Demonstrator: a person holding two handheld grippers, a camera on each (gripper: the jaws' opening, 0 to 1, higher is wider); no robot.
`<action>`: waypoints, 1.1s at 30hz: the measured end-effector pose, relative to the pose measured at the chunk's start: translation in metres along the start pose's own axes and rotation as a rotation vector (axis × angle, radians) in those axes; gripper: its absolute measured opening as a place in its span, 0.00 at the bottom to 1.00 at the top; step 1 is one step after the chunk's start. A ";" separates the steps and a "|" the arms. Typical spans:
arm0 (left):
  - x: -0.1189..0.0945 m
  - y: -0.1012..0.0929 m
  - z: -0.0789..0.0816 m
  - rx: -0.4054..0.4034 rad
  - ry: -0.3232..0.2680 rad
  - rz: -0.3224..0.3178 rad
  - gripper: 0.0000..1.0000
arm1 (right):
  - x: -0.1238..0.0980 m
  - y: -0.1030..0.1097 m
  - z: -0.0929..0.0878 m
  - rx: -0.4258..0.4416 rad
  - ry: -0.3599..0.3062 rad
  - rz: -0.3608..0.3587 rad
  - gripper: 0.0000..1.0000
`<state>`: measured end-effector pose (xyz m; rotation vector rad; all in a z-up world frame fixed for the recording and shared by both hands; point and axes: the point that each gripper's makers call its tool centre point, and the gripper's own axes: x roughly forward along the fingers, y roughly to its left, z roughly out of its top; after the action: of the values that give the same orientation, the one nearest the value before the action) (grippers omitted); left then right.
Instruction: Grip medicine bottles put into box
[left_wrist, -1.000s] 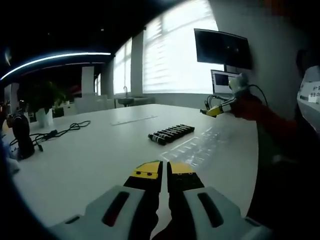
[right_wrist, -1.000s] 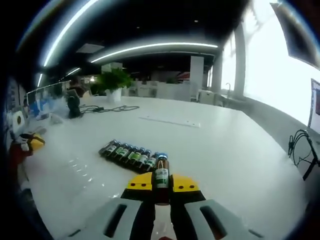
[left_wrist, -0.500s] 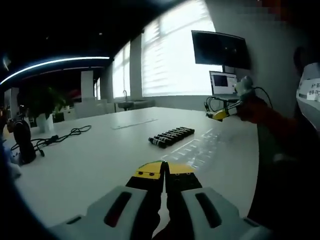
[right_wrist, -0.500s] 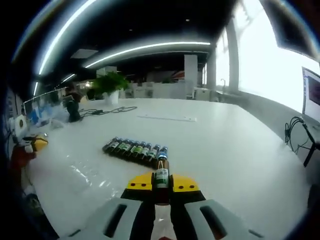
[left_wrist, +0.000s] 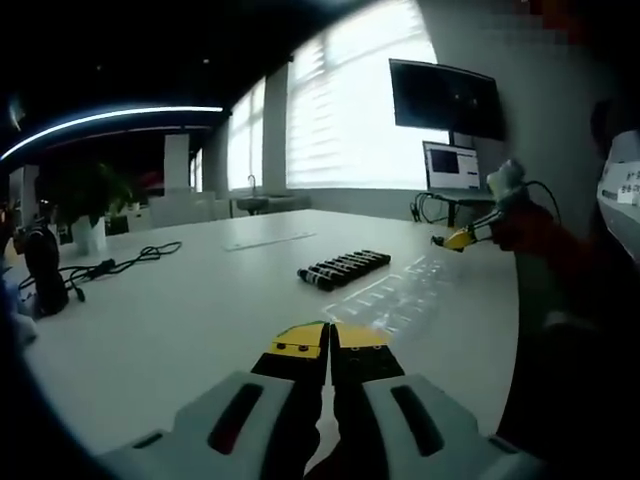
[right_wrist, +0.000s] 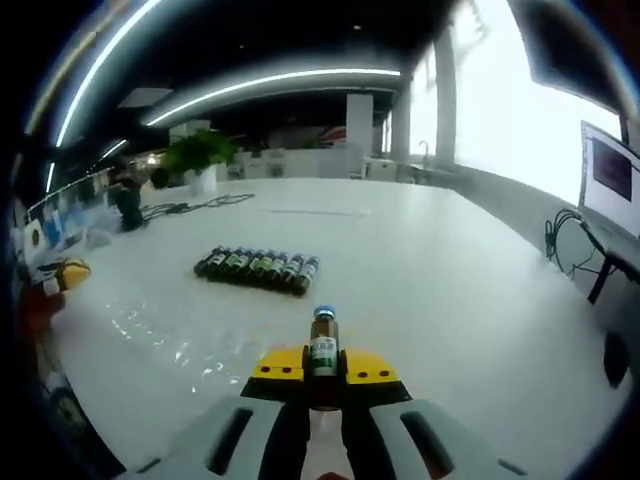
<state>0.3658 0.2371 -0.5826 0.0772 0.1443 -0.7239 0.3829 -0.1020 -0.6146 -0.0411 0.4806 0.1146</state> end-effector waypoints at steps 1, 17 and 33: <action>0.000 -0.001 0.000 -0.003 0.000 -0.005 0.00 | 0.000 0.001 -0.001 -0.002 0.000 -0.004 0.07; 0.000 -0.004 0.004 -0.008 -0.019 -0.024 0.00 | -0.005 -0.006 -0.002 -0.030 0.021 -0.090 0.07; -0.001 -0.007 0.004 0.015 -0.004 -0.030 0.00 | 0.003 -0.002 -0.007 -0.125 0.082 -0.163 0.08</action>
<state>0.3606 0.2324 -0.5785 0.0878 0.1363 -0.7548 0.3822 -0.1045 -0.6222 -0.2074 0.5495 -0.0172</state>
